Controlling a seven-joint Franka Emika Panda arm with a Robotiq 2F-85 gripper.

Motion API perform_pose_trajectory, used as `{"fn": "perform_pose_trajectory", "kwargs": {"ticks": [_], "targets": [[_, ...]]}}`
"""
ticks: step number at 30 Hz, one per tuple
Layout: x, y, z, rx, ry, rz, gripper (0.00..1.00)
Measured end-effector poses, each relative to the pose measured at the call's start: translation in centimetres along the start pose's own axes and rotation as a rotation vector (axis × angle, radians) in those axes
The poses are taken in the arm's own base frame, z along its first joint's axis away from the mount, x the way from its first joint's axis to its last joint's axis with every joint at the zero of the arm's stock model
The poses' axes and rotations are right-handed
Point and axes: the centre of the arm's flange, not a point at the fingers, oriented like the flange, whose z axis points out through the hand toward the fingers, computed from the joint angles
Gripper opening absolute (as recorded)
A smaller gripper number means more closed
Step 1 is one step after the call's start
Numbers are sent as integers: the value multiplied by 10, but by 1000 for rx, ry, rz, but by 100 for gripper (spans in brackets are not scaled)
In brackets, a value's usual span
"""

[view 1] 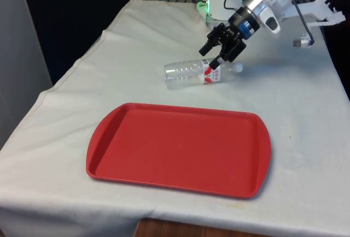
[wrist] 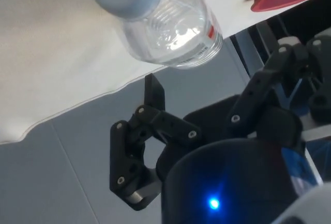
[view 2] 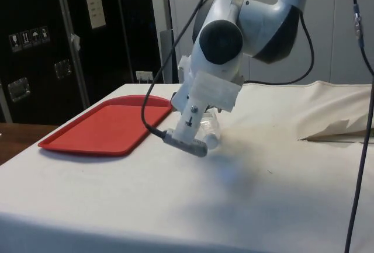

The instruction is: Place the bottle upright on the tray.

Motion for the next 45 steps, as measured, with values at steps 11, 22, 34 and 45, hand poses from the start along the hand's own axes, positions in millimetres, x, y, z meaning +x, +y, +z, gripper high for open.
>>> {"fn": "perform_pose_trajectory", "kwargs": {"ticks": [11,22,34,45], "targets": [[15,-2,6,7,-15,14,100],[24,-2,12,9,-27,34,100],[30,-3,16,13,-31,48,100],[33,0,19,14,-33,52,99]]}}
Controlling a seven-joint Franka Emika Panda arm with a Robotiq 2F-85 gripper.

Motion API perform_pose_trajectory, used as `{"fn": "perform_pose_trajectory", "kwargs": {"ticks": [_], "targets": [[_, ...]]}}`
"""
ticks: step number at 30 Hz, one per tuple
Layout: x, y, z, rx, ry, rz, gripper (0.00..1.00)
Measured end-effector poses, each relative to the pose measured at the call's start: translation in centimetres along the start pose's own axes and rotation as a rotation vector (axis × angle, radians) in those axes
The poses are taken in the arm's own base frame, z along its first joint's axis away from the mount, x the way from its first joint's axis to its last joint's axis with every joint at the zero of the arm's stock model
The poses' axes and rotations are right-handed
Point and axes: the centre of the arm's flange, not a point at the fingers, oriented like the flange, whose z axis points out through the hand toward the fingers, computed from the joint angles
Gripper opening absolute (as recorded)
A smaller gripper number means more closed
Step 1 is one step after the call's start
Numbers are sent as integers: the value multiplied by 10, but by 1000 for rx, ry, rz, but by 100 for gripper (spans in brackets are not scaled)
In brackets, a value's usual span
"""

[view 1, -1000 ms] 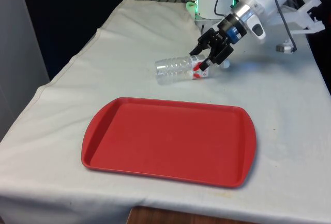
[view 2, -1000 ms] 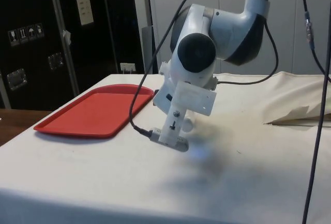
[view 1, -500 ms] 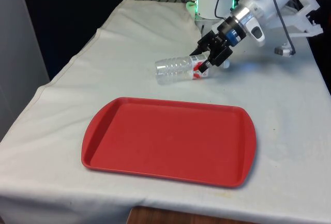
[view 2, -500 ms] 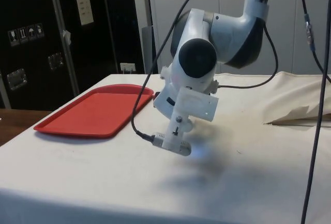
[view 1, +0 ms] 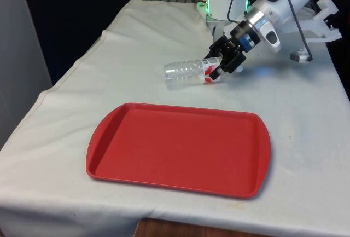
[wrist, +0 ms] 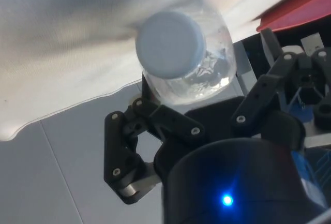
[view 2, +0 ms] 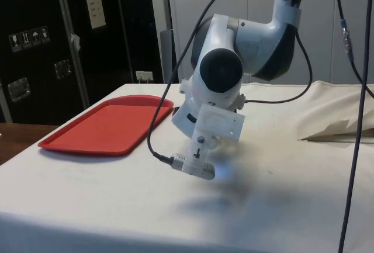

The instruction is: Place the bottle upright on the tray.

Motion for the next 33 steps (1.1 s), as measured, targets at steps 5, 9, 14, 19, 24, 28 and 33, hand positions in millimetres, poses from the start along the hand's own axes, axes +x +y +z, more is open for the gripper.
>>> {"fn": "perform_pose_trajectory", "kwargs": {"ticks": [5,9,14,19,24,28,33], "targets": [[1,1,-2,-4,-11,2,58],[0,2,-3,-5,-14,2,41],[0,3,-4,-7,-27,2,22],[-2,4,-5,-9,-33,5,17],[-8,8,-9,-16,-39,8,17],[-22,12,-17,-28,-50,11,17],[-29,14,-21,-32,-54,12,17]]}}
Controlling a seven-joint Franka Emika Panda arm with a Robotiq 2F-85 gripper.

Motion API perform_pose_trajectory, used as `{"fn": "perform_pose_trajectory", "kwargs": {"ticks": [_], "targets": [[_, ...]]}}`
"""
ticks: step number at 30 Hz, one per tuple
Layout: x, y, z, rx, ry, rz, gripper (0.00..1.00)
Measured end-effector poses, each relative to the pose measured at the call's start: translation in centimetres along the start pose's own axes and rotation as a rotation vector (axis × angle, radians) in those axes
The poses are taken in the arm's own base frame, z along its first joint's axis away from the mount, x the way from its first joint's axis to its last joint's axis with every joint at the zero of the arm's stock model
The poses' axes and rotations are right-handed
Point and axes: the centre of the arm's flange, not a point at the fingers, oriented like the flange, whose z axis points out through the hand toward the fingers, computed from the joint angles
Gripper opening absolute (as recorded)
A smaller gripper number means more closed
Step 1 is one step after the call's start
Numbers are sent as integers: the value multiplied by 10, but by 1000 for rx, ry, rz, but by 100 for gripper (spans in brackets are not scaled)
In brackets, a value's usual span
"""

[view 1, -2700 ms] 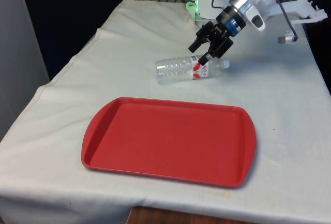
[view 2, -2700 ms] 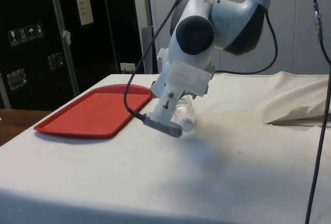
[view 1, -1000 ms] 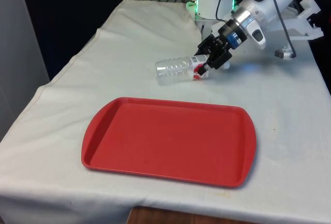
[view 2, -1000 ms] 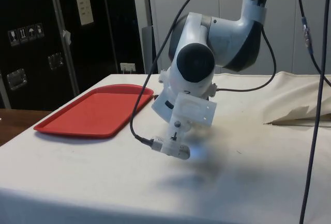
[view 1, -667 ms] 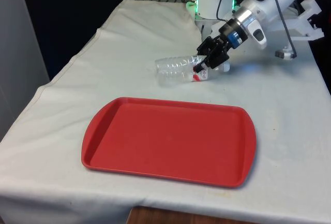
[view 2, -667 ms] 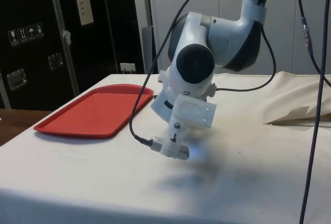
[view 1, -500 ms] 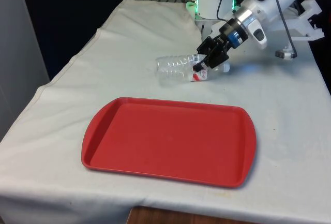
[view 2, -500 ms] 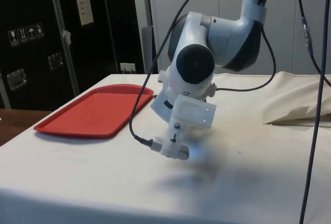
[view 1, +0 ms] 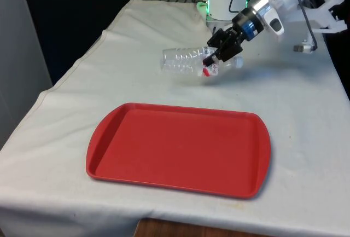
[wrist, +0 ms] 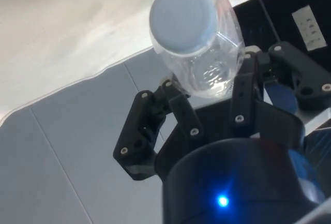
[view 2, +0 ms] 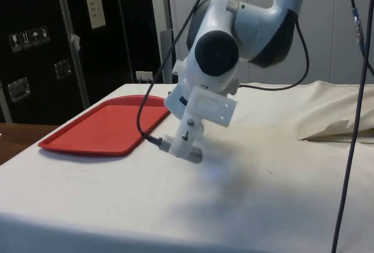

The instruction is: Place the bottle upright on the tray.

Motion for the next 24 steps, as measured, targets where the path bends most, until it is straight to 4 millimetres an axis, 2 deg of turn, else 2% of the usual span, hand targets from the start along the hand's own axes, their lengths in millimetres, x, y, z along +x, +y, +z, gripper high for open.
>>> {"fn": "perform_pose_trajectory", "kwargs": {"ticks": [11,24], "targets": [[-25,14,-11,-11,-11,6,17],[-43,35,-14,-31,-21,17,17]]}}
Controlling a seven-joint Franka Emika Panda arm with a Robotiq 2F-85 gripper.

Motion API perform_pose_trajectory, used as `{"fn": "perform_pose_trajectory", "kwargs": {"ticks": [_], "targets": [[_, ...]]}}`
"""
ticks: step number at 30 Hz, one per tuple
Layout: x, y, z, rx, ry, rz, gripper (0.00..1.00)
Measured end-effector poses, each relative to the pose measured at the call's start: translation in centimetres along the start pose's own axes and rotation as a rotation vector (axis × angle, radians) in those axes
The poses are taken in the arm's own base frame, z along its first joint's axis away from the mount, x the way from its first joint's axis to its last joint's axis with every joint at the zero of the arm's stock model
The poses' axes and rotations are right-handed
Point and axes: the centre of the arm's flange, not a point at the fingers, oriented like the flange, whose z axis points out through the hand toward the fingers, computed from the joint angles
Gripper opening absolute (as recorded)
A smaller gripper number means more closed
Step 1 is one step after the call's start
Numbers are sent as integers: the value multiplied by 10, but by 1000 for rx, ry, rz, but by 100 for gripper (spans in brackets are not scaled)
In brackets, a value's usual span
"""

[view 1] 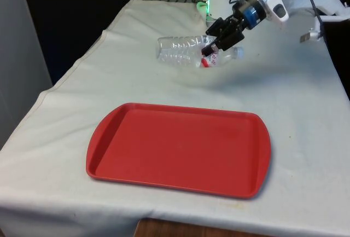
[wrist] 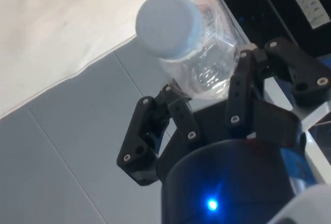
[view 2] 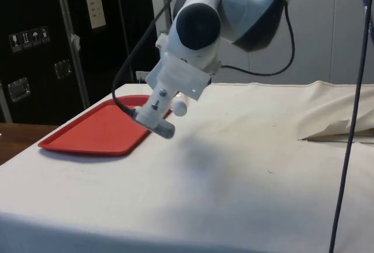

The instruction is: Place the bottle upright on the tray.

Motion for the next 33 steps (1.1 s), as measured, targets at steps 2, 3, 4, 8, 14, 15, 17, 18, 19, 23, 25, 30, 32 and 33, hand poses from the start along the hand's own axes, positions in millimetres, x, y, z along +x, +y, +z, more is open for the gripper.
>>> {"fn": "perform_pose_trajectory", "kwargs": {"ticks": [2,3,4,8,14,15,17,18,19,23,25,30,32,33], "targets": [[-5,7,-1,-4,-2,4,17],[-7,9,-1,-4,-2,5,17],[-9,11,-1,-3,-2,5,17],[-16,16,-4,-5,-5,9,17],[-32,27,-9,-12,-11,13,17],[-34,28,-10,-13,-12,13,17],[-39,31,-11,-15,-14,16,17],[-41,33,-11,-16,-15,19,17],[-43,35,-12,-16,-15,22,17],[-52,43,-12,-17,-13,41,17],[-55,46,-11,-19,-12,51,17],[-62,53,-10,-24,-9,71,17],[-66,58,-9,-26,-3,87,17],[-67,60,-9,-27,-1,90,17]]}}
